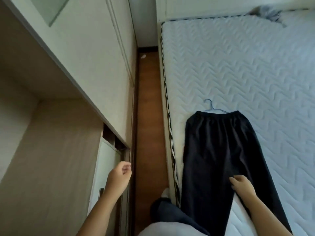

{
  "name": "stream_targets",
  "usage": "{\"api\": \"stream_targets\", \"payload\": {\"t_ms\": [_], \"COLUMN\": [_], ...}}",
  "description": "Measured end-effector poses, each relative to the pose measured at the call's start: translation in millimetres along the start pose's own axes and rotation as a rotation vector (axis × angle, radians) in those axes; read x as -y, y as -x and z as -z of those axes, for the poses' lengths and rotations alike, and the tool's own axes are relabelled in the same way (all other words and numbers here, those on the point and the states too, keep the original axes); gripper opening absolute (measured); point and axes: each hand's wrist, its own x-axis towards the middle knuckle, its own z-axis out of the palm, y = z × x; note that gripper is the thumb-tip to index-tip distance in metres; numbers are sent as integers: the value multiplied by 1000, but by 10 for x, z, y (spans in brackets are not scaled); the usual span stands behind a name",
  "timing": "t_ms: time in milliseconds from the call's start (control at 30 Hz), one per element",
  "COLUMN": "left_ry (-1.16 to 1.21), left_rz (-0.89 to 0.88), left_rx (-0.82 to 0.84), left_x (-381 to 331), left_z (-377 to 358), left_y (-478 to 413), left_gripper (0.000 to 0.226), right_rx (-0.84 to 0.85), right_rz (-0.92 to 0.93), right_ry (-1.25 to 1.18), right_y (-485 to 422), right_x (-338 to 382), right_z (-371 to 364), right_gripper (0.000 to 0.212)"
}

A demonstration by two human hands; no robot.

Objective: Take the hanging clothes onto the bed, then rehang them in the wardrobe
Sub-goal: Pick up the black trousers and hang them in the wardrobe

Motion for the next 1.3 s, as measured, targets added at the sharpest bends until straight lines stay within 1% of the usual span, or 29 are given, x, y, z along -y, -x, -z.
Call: {"api": "stream_targets", "payload": {"t_ms": [67,167,267,367,433,567,700,767,867,967,1033,1200,1300], "left_ry": [-45,-73,-130,-205,-261,-354,-341,-337,-374,-422,-447,-463,-563], "left_rz": [17,43,62,37,2,-37,-16,-1,-21,-74,-101,-98,-175], "left_rx": [47,115,175,263,309,392,431,447,479,494,503,548,634], "left_x": [-42,-173,-310,-461,-570,-833,-1105,-1263,-1655,-2106,-2312,-2507,-2453], "left_z": [-132,-326,-513,-683,-800,-1066,-1347,-1507,-1751,-2047,-2292,-2863,-3093], "left_y": [-122,-289,-483,-737,-946,-1322,-1783,-2099,-2539,-2981,-3282,-3832,-4072], "left_gripper": [22,20,17,10,14,11,12,11,11,25,28,31,32], "right_rx": [1,17,30,10,4,-45,-76,-71,-83,-82,-69,-66,-96], "right_rz": [-80,-151,-197,-225,-251,-342,-422,-436,-437,-405,-358,-231,-166], "right_ry": [-79,-196,-278,-315,-309,-347,-342,-315,-281,-242,-221,-130,-28], "right_y": [-81,-121,-133,-118,-90,-59,-231,-421,-822,-1437,-1906,-3050,-3585], "right_x": [-95,-107,-106,-229,-344,-509,-518,-417,-65,413,737,1390,1618], "right_z": [1,-35,-43,-27,24,201,321,405,595,761,834,861,822], "right_gripper": [24,10,16,25,30,21,30,30,33,38,39,46,49]}}
